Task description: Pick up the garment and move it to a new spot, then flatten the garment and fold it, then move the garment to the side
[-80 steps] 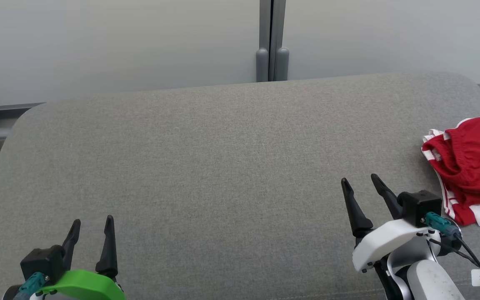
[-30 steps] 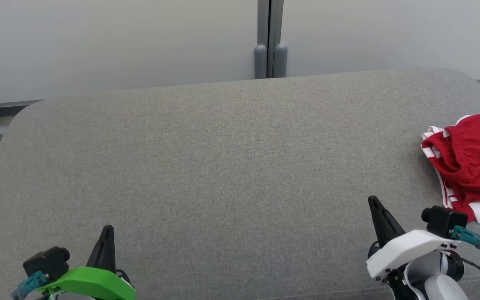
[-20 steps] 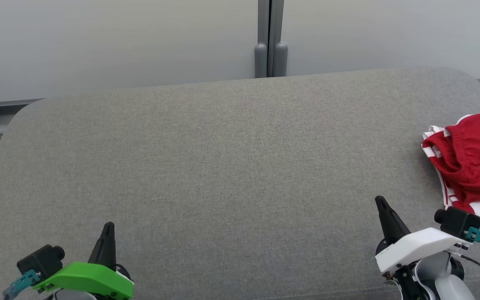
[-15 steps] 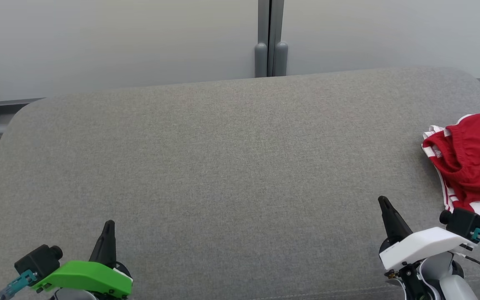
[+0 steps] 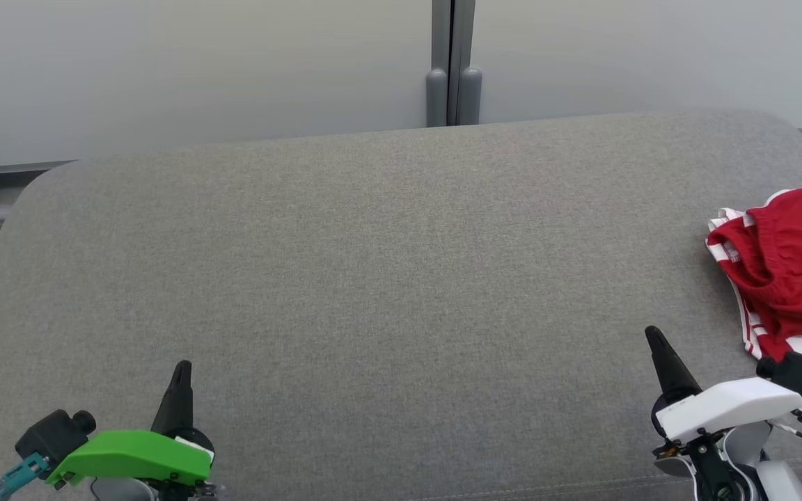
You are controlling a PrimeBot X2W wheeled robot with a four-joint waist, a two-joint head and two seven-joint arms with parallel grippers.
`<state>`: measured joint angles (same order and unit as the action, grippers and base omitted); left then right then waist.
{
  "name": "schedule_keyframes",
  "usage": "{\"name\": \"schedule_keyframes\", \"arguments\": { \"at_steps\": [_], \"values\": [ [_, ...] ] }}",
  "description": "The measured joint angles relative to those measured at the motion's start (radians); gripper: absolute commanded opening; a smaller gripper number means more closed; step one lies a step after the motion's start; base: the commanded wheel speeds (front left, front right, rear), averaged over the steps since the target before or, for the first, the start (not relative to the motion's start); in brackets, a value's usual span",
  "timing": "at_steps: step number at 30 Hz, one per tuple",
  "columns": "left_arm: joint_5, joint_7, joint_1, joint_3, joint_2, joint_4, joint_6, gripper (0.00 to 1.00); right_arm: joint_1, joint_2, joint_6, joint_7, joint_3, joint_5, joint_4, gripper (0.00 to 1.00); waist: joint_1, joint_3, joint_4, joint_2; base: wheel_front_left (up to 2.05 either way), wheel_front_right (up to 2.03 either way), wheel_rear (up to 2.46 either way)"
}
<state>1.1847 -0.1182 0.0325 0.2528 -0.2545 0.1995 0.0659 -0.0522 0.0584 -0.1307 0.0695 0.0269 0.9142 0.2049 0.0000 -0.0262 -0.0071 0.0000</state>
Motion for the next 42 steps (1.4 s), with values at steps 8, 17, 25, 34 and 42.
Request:
{"name": "schedule_keyframes", "arguments": {
  "at_steps": [8,17,25,34,42],
  "values": [
    [0.059,0.018,0.001,-0.034,0.026,-0.001,-0.027,0.00,-0.005,0.001,0.000,0.017,0.022,0.092,0.003,0.00,0.0000,0.003,0.001,0.0000,0.00,0.00,0.00],
    [0.120,0.035,0.002,-0.071,0.055,-0.002,-0.055,0.00,-0.013,0.002,0.000,0.035,0.043,0.191,0.006,0.00,0.0000,0.006,0.001,0.0000,0.00,0.00,0.00],
    [0.172,0.049,0.004,-0.104,0.081,-0.003,-0.079,0.00,-0.014,0.003,0.000,0.049,0.063,0.280,0.010,0.00,0.0000,0.009,0.002,0.0000,0.00,0.00,0.00],
    [0.220,0.066,0.005,-0.135,0.106,-0.004,-0.101,0.00,-0.015,0.003,0.000,0.063,0.083,0.363,0.012,0.00,0.0000,0.012,0.003,0.0000,0.00,0.00,0.00],
    [0.265,0.078,0.009,-0.161,0.124,-0.004,-0.119,0.00,-0.017,0.003,0.000,0.079,0.098,0.431,0.015,0.00,0.0000,0.015,0.004,0.0000,0.00,0.00,0.00]
  ]
}}
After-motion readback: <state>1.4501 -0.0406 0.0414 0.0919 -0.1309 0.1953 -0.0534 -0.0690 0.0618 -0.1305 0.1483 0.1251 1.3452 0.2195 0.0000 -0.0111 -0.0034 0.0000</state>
